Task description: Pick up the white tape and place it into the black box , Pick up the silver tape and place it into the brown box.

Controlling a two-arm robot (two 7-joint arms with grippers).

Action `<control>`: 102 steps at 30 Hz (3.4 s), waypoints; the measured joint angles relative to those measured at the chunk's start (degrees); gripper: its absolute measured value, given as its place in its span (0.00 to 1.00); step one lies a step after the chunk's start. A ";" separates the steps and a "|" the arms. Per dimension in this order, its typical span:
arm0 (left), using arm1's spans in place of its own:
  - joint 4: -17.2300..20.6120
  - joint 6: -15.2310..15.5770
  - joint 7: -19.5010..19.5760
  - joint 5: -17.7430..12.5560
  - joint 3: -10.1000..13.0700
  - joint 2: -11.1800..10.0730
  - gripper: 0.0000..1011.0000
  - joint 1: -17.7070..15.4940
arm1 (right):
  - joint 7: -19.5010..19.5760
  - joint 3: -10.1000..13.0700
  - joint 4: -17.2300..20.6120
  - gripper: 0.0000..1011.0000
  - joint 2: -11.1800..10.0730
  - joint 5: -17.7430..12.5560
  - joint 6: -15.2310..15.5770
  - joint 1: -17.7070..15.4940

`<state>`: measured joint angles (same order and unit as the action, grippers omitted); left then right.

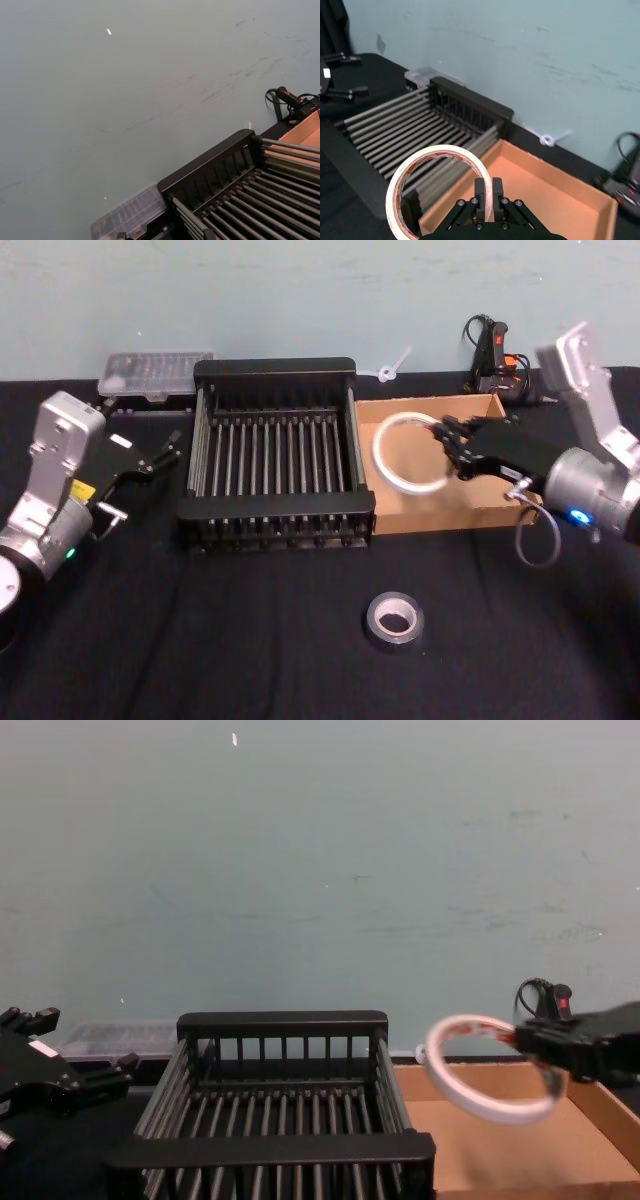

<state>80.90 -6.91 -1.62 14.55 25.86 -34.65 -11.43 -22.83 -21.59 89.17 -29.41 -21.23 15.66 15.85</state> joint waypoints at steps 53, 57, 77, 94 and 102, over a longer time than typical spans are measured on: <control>0.00 0.00 0.00 0.00 0.00 0.00 0.99 0.00 | -6.53 -10.44 -23.97 0.09 13.87 7.74 -7.29 18.74; 0.00 0.00 0.00 0.00 0.00 0.00 0.99 0.00 | -6.52 -10.41 -23.89 0.11 13.84 7.69 -7.27 18.69; 0.00 0.00 0.00 0.00 0.00 0.00 0.99 0.00 | -6.45 -10.33 -23.71 0.72 13.74 7.54 -7.17 18.58; 0.00 0.00 0.00 0.00 0.00 0.00 0.99 0.00 | -5.88 -9.82 -22.55 0.99 13.51 7.67 -7.11 17.94; 0.00 0.00 0.00 0.00 0.00 0.00 0.99 0.00 | -4.65 -8.06 -18.41 0.99 12.12 7.44 -5.41 15.86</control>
<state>80.90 -6.91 -1.62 14.55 25.86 -34.65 -11.43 -27.48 -29.65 70.76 -17.28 -13.79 10.25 31.71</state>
